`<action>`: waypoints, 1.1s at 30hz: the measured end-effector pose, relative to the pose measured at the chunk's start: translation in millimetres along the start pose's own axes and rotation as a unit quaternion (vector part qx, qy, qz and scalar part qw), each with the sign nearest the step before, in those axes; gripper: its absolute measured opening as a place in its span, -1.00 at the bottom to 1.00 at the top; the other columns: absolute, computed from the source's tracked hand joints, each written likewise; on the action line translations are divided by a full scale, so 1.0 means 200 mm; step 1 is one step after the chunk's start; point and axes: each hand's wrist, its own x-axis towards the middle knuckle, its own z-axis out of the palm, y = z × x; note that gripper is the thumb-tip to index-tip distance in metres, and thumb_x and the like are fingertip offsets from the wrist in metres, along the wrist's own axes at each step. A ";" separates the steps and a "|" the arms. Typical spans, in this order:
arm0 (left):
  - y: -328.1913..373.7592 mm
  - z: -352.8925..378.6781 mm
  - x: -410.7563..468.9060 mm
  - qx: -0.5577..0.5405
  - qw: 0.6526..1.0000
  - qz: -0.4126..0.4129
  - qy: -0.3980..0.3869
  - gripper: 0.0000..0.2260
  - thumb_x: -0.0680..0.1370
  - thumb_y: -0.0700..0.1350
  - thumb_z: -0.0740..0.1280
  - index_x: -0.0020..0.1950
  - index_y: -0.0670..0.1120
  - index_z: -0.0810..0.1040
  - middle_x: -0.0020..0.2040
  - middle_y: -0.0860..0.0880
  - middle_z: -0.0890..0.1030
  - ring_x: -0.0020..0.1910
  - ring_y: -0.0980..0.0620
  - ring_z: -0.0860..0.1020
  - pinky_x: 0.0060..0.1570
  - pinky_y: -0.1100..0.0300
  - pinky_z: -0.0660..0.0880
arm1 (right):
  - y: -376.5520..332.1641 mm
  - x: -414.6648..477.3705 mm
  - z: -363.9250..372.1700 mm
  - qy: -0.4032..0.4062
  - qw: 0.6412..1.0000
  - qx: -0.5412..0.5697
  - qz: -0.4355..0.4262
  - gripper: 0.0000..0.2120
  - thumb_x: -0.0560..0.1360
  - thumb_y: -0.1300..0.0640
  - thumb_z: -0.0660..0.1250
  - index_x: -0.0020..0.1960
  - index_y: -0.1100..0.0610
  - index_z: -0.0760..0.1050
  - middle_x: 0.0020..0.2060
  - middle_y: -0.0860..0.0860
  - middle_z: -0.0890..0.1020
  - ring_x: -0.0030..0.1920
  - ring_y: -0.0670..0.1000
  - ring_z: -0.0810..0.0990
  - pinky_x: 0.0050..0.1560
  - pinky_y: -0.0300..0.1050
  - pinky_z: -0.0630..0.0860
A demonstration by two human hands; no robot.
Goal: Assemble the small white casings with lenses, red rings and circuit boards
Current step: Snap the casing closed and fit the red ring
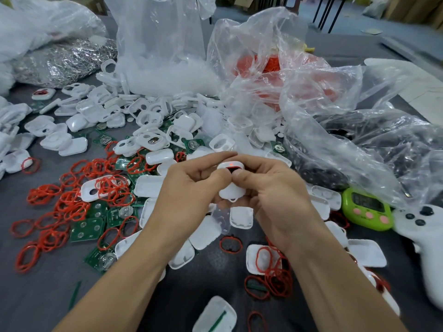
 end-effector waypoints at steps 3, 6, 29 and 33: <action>-0.01 -0.01 0.01 -0.018 1.000 -0.001 0.004 -0.71 0.61 -0.32 0.32 0.16 -0.01 0.71 -0.11 -0.04 0.76 -0.18 0.04 0.71 -0.23 0.19 0.66 | 0.00 0.00 -0.01 -0.002 0.999 0.033 0.018 -0.75 0.61 0.41 0.24 0.02 0.25 0.69 -0.07 0.22 0.74 -0.15 0.15 0.75 -0.10 0.07 0.72; 0.00 -0.01 0.01 -0.043 0.999 0.000 0.014 -0.74 0.61 -0.31 0.32 0.19 -0.05 0.68 -0.29 0.09 0.70 -0.39 0.20 0.60 -0.32 0.32 0.56 | -0.01 0.00 0.00 -0.023 0.998 0.053 0.020 -0.74 0.59 0.47 0.23 0.14 0.32 0.63 0.00 0.23 0.71 -0.04 0.16 0.75 0.11 0.20 0.67; -0.01 0.00 0.01 -0.028 0.999 0.013 0.032 -0.76 0.56 -0.32 0.41 0.06 -0.02 0.77 -0.08 -0.07 0.77 -0.04 -0.03 0.74 -0.13 0.19 0.66 | 0.00 0.01 0.02 0.029 0.999 0.031 -0.007 -0.70 0.53 0.54 0.24 -0.11 0.17 0.51 -0.26 0.13 0.71 -0.20 0.09 0.74 -0.09 0.20 0.71; -0.01 0.00 0.01 -0.026 0.999 0.017 0.037 -0.74 0.56 -0.32 0.40 0.02 0.02 0.78 -0.08 -0.07 0.77 -0.05 -0.04 0.75 -0.12 0.15 0.68 | 0.01 0.01 0.02 0.031 0.999 0.042 -0.002 -0.69 0.53 0.53 0.23 -0.13 0.15 0.54 -0.22 0.16 0.71 -0.14 0.13 0.75 -0.08 0.19 0.70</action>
